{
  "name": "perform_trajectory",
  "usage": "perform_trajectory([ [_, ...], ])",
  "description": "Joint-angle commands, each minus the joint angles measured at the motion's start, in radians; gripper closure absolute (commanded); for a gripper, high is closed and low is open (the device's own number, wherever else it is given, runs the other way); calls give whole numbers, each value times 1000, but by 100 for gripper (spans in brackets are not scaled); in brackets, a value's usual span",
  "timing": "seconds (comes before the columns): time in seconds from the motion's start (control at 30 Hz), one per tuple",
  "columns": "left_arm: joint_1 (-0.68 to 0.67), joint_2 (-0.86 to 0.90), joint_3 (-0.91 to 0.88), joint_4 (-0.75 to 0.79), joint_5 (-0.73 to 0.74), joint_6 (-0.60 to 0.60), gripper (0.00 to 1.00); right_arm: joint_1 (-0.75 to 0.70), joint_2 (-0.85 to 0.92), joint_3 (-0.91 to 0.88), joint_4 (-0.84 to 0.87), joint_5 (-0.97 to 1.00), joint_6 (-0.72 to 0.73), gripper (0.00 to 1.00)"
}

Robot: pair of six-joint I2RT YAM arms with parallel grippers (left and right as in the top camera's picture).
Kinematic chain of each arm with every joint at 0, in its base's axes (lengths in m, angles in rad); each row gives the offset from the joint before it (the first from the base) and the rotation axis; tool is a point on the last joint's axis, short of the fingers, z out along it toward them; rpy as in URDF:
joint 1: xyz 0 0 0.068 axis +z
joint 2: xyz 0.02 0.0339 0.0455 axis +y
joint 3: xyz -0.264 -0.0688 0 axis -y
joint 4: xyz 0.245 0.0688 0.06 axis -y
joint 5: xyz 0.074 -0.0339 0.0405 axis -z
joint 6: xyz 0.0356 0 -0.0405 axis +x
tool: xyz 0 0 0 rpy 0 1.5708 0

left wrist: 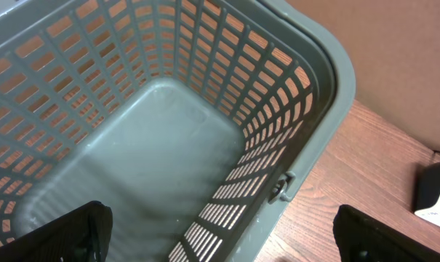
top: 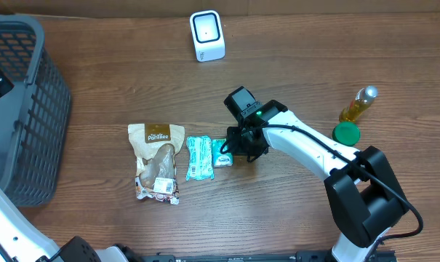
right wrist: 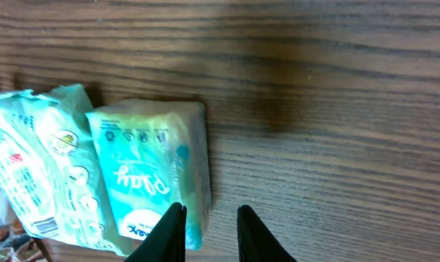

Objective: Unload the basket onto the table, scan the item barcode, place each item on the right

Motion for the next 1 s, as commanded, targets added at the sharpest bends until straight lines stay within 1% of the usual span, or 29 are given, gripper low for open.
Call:
perform_trajectory([
  [0.0, -2, 4, -6, 3, 11, -6, 0, 5, -1, -6, 10, -23, -23, 77],
  [0.17, -2, 4, -6, 4, 11, -6, 0, 5, -1, -6, 16, -48, -23, 75],
  [0.8, -2, 4, -6, 4, 11, -6, 0, 6, -1, -6, 45, -55, -14, 75],
  [0.97, -2, 4, -6, 4, 11, -6, 0, 6, 0, -37, 89, -56, -14, 76],
])
